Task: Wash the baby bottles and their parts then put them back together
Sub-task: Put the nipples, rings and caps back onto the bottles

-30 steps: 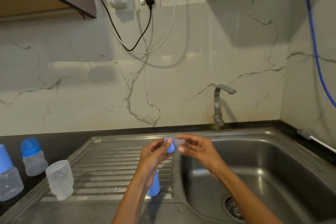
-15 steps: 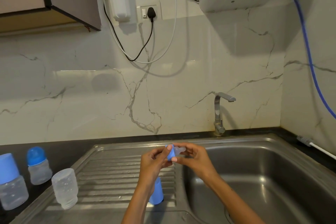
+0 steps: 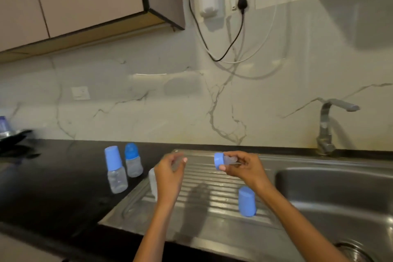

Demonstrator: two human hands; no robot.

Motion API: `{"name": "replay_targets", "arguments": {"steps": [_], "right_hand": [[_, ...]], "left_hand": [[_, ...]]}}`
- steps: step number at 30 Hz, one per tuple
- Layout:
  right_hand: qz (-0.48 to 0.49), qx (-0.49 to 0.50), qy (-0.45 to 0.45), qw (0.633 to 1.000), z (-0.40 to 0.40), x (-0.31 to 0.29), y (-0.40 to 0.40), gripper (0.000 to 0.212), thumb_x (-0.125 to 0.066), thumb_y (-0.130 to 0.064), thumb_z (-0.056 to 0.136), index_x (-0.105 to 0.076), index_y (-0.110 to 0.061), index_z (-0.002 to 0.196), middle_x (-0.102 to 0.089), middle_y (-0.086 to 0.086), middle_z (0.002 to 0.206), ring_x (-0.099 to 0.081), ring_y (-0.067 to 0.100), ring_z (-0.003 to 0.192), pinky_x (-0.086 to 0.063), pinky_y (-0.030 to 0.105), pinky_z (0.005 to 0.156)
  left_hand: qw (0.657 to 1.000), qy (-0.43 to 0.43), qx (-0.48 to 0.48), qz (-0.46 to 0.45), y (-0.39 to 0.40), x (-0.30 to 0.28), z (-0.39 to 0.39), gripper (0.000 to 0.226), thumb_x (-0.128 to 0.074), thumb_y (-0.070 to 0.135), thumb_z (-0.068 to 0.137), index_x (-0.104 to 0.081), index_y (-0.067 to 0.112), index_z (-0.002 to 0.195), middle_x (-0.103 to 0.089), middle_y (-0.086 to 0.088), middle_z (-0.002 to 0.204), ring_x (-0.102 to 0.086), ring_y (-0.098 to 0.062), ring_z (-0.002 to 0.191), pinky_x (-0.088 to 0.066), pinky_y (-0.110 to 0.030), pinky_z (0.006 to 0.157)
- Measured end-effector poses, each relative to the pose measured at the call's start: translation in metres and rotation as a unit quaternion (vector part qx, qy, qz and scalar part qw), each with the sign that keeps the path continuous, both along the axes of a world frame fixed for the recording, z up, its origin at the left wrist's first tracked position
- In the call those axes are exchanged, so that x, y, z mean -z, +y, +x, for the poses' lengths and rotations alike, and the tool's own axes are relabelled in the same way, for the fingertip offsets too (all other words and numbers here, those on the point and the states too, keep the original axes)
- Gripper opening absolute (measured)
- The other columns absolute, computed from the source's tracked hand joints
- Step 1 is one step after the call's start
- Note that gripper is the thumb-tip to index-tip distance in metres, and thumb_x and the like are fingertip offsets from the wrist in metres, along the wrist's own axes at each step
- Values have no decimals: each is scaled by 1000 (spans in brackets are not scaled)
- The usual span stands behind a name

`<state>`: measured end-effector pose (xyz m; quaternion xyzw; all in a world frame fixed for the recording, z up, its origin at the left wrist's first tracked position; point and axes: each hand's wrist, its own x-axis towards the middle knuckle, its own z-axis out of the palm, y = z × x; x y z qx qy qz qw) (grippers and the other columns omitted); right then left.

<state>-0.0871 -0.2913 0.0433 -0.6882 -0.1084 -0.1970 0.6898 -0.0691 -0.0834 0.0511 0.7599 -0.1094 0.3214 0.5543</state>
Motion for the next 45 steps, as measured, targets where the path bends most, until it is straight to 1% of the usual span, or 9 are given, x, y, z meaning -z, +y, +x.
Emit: {"name": "replay_targets", "arguments": {"steps": [7, 14, 19, 22, 26, 30, 35, 39, 45], "right_hand": [[-9, -12, 3, 1000, 3, 11, 26, 32, -87, -6, 63, -75, -27, 85, -74, -5, 85, -70, 14, 83, -56, 27, 73], [-44, -3, 16, 999, 1, 11, 18, 35, -86, -7, 65, -73, -23, 93, -71, 0, 93, -71, 19, 86, -56, 29, 78], [-59, 22, 21, 998, -3, 8, 5, 35, -85, -5, 67, -72, -18, 97, -71, 4, 98, -70, 18, 88, -57, 29, 80], [-58, 40, 31, 997, -12, 5, -12, 38, -84, -6, 69, -71, -11, 105, -71, 9, 102, -69, 24, 94, -57, 34, 85], [-44, 67, 31, 996, -28, 3, -44, 34, -83, -10, 70, -71, -15, 101, -73, 5, 98, -70, 17, 92, -56, 21, 75], [-29, 125, 44, 991, -41, 2, -88, 33, -84, -9, 70, -71, -13, 101, -72, 3, 94, -68, 13, 86, -55, 19, 70], [-103, 260, 50, 959, -48, 3, -138, 36, -87, -8, 65, -71, -11, 97, -65, -1, 87, -63, 17, 85, -45, 16, 68], [-70, 280, 70, 955, -50, 5, -155, 31, -86, -15, 68, -70, -18, 95, -66, -4, 86, -61, 10, 80, -48, 18, 67], [59, 193, 78, 976, -50, 17, -167, 29, -78, -14, 78, -66, -17, 104, -68, 6, 102, -69, 21, 93, -59, 28, 69]], "left_hand": [[975, 109, -129, 142, 57, 22, 14, 64, -78, 28, 77, -55, 4, 131, -47, -17, 142, -38, -31, 134, -34, -43, 107], [961, 156, -155, 168, 66, 31, 30, 60, -79, 30, 75, -57, 4, 125, -64, -17, 115, -58, -32, 107, -42, -33, 76], [961, 162, -153, 163, 62, 21, 34, 62, -78, 30, 77, -54, 5, 128, -62, -16, 118, -57, -32, 109, -46, -38, 81], [974, 146, -109, 133, 42, 3, 32, 65, -81, 29, 74, -54, 4, 128, -62, -17, 119, -58, -32, 109, -48, -39, 83], [987, 132, -50, 76, -4, -16, 29, 62, -83, 28, 71, -59, 5, 122, -63, -13, 117, -58, -24, 102, -44, -28, 76], [955, 230, 153, -111, -64, -30, 31, 55, -79, 19, 77, -54, 2, 123, -61, -18, 122, -63, -27, 102, -57, -30, 72], [986, 135, 82, 56, -135, -23, 25, 56, -82, 20, 73, -58, 5, 121, -62, -12, 117, -59, -28, 107, -47, -32, 86], [966, 183, 176, -46, -167, -20, 21, 54, -82, 24, 73, -57, 6, 119, -62, -11, 111, -60, -22, 95, -48, -30, 79], [918, 230, 290, -139, -195, 1, 9, 44, -79, 23, 76, -57, 12, 112, -62, -9, 110, -62, -25, 104, -53, -43, 93]]}}
